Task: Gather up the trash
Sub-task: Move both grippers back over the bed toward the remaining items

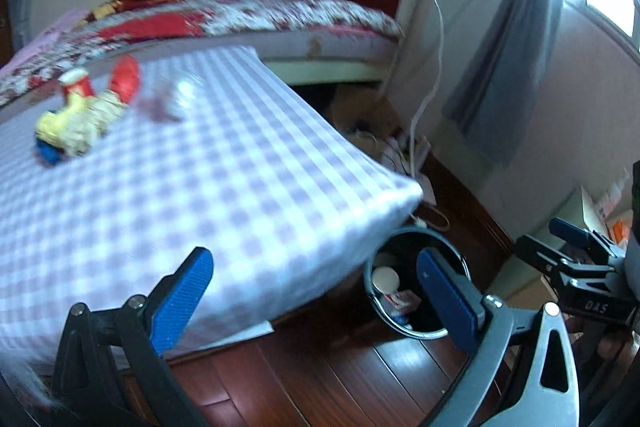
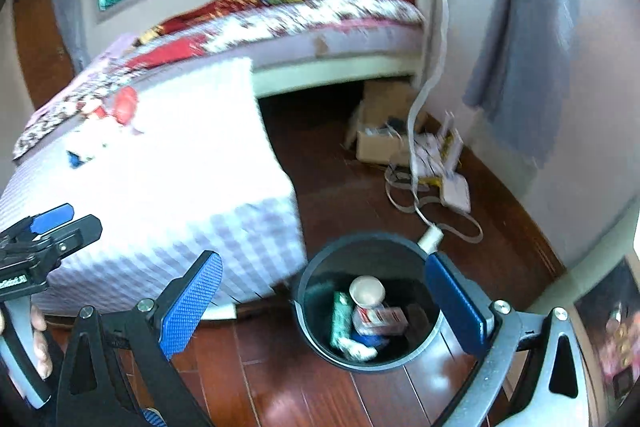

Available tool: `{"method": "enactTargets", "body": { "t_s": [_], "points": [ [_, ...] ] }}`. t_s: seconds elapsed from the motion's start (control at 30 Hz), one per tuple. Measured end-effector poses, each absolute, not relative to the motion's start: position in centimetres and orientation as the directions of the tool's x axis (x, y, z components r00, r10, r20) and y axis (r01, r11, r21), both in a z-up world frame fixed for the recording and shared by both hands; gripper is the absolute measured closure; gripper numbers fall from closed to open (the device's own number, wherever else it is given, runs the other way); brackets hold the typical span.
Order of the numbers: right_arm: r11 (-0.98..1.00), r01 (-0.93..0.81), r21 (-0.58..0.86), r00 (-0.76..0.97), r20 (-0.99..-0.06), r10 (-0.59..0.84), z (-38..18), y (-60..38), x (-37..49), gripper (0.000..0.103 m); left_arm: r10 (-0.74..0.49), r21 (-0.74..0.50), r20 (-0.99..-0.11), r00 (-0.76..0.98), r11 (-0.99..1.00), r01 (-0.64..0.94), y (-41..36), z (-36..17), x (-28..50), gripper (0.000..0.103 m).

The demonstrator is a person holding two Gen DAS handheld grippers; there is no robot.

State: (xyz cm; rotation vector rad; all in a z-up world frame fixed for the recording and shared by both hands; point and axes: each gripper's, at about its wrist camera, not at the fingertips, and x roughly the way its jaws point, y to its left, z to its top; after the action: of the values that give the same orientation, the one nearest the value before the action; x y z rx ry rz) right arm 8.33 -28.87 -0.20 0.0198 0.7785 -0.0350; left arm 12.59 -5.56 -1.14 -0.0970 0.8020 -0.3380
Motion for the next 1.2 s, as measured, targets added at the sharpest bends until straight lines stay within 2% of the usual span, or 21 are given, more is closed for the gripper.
{"method": "enactTargets", "body": {
  "t_s": [0.43,0.7,0.9,1.03,1.2],
  "points": [
    [0.977,-0.212,-0.015,0.79,-0.591,0.162,6.5,-15.9,11.2,0.001,-0.179,-0.167,-0.584,0.792,0.981,0.099,5.6,3.1,12.1,0.001],
    [0.958,-0.283,0.035,0.78,-0.573,0.252,6.3,-11.3,14.9,0.001,-0.08,-0.146,-0.598,0.798,0.989,-0.01,12.9,2.3,13.6,0.001],
    [0.96,-0.28,-0.01,0.756,-0.618,0.214,5.3,-8.4,18.4,0.001,-0.03,-0.142,-0.619,0.785,0.987,-0.074,16.8,0.9,15.7,0.001],
    [0.955,-0.298,0.0,0.737,-0.636,0.23,4.0,-7.1,21.4,0.001,0.001,-0.143,-0.639,0.769,0.982,-0.121,19.4,-0.2,17.6,0.004],
    [0.944,-0.33,-0.02,0.716,-0.657,0.236,2.5,-5.3,25.0,0.001,-0.006,-0.159,-0.662,0.749,0.978,-0.133,21.6,-1.6,20.8,0.019]
  ]
}}
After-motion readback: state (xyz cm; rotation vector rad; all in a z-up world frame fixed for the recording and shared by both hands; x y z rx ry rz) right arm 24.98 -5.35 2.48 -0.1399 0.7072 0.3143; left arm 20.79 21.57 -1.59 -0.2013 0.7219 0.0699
